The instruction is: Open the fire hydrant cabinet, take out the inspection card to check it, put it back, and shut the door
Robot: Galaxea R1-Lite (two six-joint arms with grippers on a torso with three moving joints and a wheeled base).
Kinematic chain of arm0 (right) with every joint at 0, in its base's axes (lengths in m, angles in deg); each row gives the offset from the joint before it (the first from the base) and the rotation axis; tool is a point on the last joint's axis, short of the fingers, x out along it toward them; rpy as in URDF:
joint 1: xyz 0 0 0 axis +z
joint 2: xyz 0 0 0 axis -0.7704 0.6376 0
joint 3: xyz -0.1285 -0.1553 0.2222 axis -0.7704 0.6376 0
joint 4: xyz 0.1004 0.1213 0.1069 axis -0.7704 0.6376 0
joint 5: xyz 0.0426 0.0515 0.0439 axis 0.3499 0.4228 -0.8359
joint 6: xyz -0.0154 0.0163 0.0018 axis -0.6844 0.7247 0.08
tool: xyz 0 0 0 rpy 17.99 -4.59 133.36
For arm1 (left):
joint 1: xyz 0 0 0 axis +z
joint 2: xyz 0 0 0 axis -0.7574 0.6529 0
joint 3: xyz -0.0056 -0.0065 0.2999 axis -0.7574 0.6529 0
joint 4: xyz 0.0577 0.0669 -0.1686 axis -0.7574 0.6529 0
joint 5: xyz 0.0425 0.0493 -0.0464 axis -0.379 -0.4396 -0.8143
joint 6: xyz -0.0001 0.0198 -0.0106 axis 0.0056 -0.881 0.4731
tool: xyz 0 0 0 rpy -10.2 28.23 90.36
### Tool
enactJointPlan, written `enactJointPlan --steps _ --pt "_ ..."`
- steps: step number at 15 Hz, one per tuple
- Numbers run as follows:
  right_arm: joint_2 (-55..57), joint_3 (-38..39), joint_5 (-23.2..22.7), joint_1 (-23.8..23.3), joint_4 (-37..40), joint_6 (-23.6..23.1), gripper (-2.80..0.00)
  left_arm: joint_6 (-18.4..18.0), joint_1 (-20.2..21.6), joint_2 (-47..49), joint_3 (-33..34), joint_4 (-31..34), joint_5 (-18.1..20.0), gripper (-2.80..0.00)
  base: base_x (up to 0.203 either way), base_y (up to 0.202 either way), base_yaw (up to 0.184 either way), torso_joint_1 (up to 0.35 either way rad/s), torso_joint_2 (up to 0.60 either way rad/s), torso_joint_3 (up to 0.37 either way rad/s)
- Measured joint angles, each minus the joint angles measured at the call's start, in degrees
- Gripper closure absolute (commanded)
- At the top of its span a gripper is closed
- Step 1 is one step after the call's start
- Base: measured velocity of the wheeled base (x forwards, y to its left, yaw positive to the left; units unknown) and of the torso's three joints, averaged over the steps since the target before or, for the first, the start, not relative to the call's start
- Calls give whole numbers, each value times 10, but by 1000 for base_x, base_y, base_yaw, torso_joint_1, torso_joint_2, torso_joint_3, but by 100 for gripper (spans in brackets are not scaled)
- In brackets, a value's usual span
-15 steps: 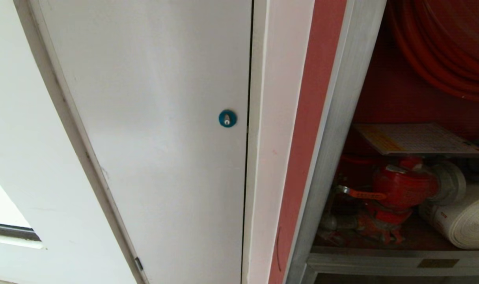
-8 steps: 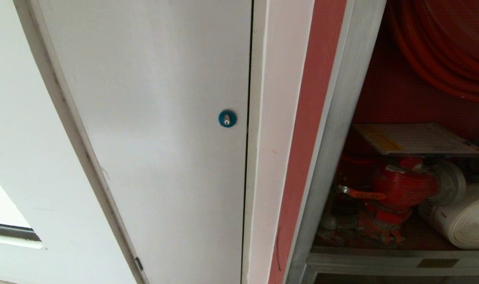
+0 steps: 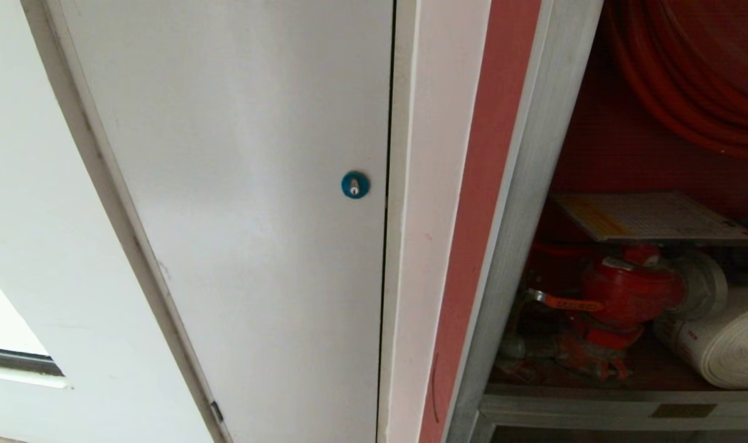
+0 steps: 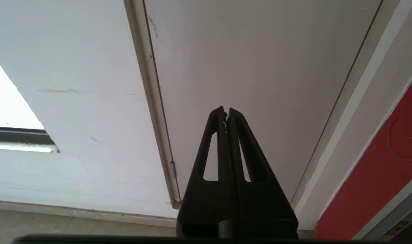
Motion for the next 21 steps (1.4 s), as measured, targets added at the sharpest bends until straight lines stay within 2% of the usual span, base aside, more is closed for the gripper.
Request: enactJointPlan --steps 6,11,15,18,21 --pt "163 -77 4 2 4 187 0 0 0 0 0 0 0 0 0 0 0 0 0 0" --pt "205 -108 3 6 4 239 0 0 0 0 0 0 0 0 0 0 0 0 0 0" --pt "229 -128 4 10 3 235 0 0 0 0 0 0 0 0 0 0 0 0 0 0" --pt "246 -148 6 11 16 180 0 0 0 0 0 0 0 0 0 0 0 0 0 0" --pt "260 -199 5 11 86 111 0 0 0 0 0 0 0 0 0 0 0 0 0 0"
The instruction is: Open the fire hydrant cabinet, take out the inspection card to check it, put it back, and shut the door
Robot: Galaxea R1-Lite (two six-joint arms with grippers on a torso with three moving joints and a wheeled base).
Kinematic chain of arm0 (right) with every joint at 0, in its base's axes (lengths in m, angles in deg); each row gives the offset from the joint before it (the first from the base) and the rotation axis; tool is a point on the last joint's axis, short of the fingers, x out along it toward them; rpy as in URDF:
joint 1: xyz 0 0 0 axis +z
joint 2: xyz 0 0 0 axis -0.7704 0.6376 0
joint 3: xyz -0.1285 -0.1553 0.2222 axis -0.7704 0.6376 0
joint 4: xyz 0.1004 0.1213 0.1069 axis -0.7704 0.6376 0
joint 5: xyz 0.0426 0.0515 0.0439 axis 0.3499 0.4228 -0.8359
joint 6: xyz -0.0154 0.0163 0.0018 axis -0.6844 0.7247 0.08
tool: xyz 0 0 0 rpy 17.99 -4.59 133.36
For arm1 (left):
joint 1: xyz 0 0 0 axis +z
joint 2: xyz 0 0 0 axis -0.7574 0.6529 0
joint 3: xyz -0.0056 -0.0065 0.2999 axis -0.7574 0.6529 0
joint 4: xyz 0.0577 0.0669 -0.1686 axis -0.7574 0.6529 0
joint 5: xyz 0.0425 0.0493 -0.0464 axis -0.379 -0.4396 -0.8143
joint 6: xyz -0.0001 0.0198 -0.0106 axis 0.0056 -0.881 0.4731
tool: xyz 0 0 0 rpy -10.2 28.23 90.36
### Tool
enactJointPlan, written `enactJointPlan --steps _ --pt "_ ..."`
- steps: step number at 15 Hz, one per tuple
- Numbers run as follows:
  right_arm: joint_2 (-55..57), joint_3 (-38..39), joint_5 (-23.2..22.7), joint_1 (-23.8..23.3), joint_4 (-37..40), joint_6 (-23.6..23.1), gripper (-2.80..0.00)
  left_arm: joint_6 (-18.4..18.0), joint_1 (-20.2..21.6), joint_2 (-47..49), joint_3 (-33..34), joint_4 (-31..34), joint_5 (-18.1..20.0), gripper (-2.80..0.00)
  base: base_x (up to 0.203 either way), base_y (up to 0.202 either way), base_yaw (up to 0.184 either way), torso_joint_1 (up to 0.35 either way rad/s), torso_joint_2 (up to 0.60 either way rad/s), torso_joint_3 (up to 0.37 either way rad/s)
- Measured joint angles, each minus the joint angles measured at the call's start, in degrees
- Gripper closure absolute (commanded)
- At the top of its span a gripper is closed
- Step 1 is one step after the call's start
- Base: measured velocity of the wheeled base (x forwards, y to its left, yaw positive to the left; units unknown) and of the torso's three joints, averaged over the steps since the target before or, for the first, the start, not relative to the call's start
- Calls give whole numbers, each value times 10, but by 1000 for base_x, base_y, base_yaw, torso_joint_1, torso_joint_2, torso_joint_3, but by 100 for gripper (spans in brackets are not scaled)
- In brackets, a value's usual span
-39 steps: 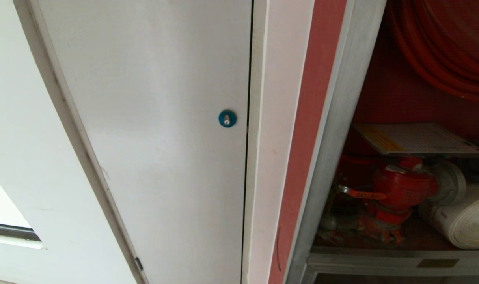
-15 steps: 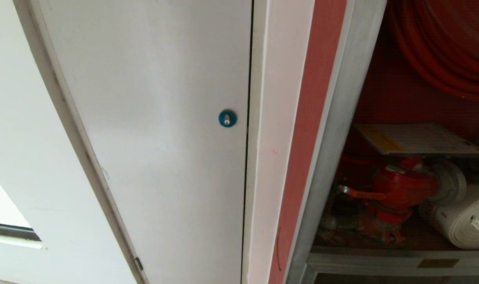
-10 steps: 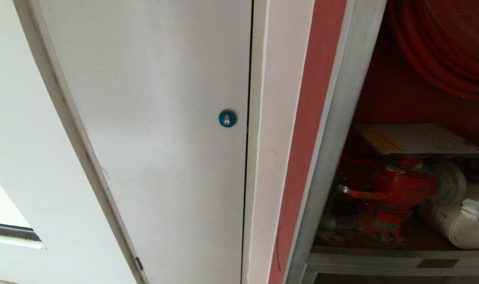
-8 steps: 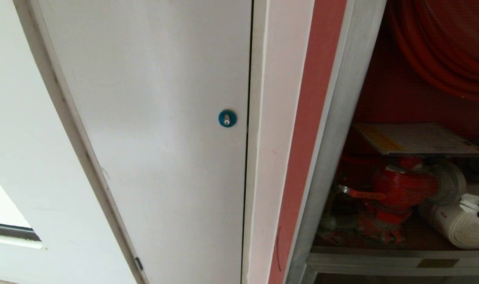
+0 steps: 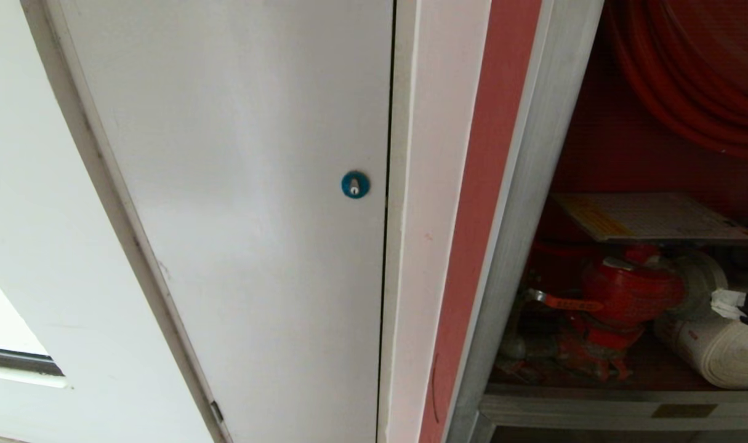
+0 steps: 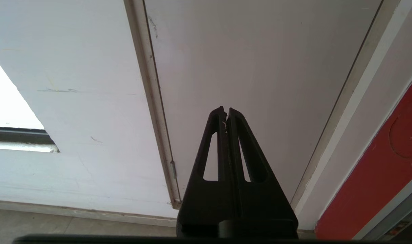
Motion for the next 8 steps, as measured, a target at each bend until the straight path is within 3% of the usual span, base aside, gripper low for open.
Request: enactJointPlan --steps 1,3,8 --pt "3 -14 0 1 22 -23 0 0 0 0 0 0 0 0 0 0 0 0 0 0" --pt "6 -30 -1 4 31 -22 0 0 0 0 0 0 0 0 0 0 0 0 0 0" --pt "45 -37 1 8 2 92 0 0 0 0 0 0 0 0 0 0 0 0 0 0"
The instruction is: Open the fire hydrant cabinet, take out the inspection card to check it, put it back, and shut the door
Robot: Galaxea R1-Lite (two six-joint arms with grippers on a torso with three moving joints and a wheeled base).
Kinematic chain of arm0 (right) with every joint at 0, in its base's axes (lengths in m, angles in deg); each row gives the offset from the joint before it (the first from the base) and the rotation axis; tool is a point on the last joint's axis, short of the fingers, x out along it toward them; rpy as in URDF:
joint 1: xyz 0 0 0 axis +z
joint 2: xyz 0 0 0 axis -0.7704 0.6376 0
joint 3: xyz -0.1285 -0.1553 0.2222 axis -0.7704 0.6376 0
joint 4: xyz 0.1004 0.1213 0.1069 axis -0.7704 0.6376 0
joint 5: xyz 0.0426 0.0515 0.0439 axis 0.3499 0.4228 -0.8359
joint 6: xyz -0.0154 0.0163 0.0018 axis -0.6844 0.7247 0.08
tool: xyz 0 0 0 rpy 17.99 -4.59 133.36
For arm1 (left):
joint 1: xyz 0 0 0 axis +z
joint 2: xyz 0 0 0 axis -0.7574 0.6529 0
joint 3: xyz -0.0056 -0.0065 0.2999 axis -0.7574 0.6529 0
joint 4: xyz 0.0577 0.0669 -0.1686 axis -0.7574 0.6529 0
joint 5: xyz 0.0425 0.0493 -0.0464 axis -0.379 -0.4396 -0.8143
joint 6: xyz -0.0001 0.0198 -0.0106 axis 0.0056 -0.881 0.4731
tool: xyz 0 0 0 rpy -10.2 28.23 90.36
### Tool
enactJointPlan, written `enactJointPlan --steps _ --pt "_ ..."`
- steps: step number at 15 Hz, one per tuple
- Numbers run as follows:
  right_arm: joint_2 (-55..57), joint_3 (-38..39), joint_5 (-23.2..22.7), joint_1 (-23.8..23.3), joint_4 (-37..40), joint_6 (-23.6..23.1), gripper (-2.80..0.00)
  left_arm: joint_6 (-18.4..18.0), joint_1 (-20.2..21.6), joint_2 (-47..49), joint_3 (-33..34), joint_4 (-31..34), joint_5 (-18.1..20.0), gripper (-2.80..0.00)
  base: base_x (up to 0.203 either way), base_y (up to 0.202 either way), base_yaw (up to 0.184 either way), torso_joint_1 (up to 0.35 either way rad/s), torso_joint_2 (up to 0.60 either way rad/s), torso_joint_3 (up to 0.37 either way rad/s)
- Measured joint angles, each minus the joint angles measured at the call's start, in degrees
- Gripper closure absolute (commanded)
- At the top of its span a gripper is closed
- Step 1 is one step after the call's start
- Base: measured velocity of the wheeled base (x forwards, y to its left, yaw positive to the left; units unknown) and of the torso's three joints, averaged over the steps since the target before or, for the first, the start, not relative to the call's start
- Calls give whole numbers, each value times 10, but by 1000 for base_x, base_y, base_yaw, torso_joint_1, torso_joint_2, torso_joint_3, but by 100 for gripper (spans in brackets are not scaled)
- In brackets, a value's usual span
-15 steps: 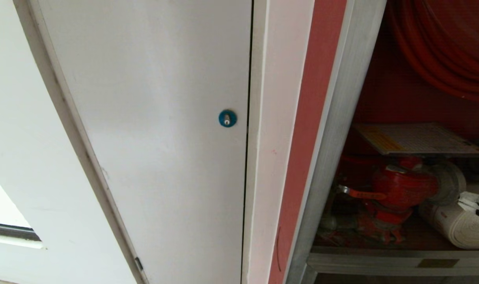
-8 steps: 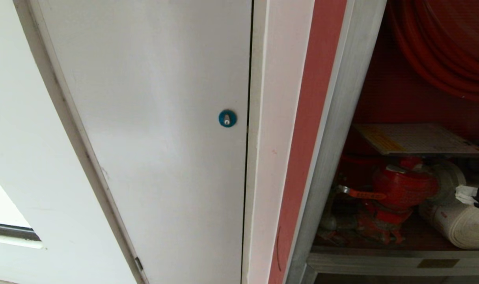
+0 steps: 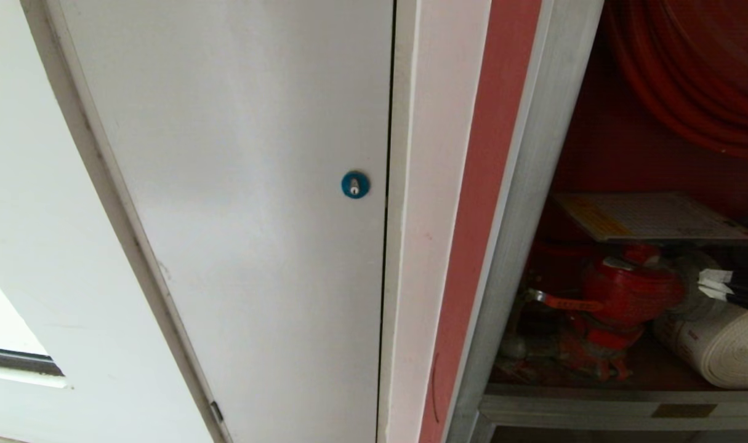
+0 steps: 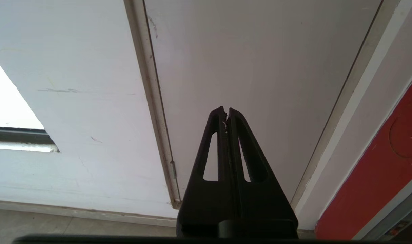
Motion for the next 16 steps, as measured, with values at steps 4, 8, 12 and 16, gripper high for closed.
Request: enactJointPlan --steps 4,8,12,16 --pt "53 0 72 36 -32 57 0 0 0 0 0 0 0 0 0 0 0 0 0 0" --pt "66 8 197 110 -61 100 0 0 0 0 0 0 0 0 0 0 0 0 0 0" --pt "53 14 254 130 -84 109 0 0 0 0 0 0 0 0 0 0 0 0 0 0" --pt "31 32 254 137 -120 142 0 0 0 0 0 0 0 0 0 0 0 0 0 0"
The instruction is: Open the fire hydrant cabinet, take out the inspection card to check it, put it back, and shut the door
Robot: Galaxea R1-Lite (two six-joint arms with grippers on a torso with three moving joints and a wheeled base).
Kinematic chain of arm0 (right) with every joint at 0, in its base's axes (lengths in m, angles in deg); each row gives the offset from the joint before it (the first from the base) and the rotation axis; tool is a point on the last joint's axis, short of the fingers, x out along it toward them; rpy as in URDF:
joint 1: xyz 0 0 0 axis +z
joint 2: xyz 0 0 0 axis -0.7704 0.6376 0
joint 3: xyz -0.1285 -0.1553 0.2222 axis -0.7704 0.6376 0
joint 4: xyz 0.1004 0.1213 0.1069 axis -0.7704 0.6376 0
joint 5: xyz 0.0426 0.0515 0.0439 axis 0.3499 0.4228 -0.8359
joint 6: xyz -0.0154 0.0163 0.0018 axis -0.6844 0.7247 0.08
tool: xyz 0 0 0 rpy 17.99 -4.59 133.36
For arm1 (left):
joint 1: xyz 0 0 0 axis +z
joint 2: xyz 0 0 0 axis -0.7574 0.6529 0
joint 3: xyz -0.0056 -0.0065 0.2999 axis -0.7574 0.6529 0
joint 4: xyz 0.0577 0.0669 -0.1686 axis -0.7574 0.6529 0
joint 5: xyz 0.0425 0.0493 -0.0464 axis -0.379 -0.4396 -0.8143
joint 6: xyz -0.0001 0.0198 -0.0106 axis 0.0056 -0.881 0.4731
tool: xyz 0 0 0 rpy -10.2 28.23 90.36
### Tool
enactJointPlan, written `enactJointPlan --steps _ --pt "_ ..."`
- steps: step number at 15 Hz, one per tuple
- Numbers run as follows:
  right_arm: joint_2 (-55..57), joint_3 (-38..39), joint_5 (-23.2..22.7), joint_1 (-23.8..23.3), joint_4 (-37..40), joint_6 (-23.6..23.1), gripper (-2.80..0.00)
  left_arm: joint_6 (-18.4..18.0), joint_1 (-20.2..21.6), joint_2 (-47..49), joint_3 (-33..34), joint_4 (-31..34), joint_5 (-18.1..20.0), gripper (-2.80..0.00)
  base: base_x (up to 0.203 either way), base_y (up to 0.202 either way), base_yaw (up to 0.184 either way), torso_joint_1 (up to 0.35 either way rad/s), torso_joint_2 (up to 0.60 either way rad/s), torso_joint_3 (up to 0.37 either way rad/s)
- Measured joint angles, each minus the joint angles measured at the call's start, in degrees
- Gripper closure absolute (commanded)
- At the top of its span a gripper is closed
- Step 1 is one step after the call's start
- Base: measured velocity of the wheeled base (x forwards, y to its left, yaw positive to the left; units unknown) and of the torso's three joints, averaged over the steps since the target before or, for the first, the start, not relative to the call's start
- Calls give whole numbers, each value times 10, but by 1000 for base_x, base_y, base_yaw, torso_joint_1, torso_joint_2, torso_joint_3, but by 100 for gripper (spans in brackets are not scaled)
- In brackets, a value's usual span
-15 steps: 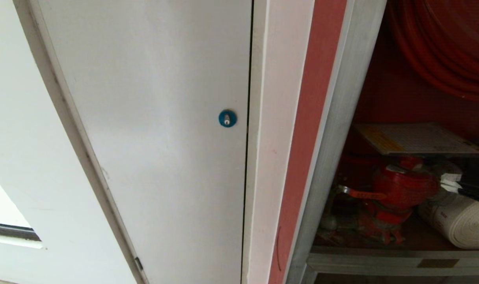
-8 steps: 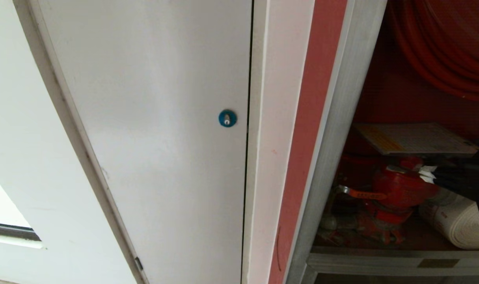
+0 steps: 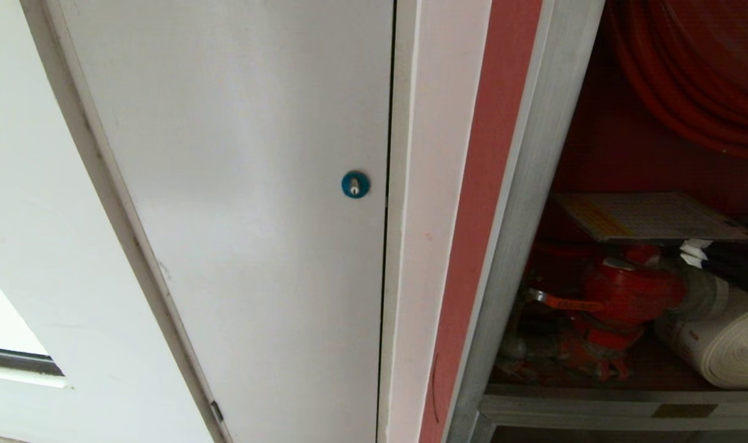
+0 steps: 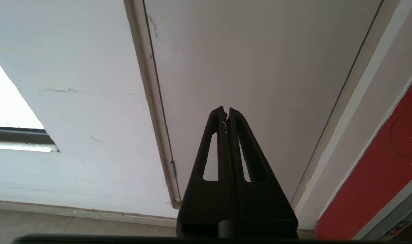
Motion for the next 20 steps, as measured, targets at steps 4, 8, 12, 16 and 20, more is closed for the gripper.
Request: enactJointPlan --steps 4,8,12,16,20 --pt "-26 41 -1 12 -28 13 0 0 0 0 0 0 0 0 0 0 0 0 0 0" --pt "-31 61 -2 12 -59 25 0 0 0 0 0 0 0 0 0 0 0 0 0 0" --pt "12 58 5 12 -55 47 0 0 0 0 0 0 0 0 0 0 0 0 0 0" --pt "26 54 5 7 -58 75 -280 0 0 0 0 0 0 0 0 0 0 0 0 0" --pt "39 57 1 5 -79 76 -280 0 0 0 0 0 0 0 0 0 0 0 0 0"
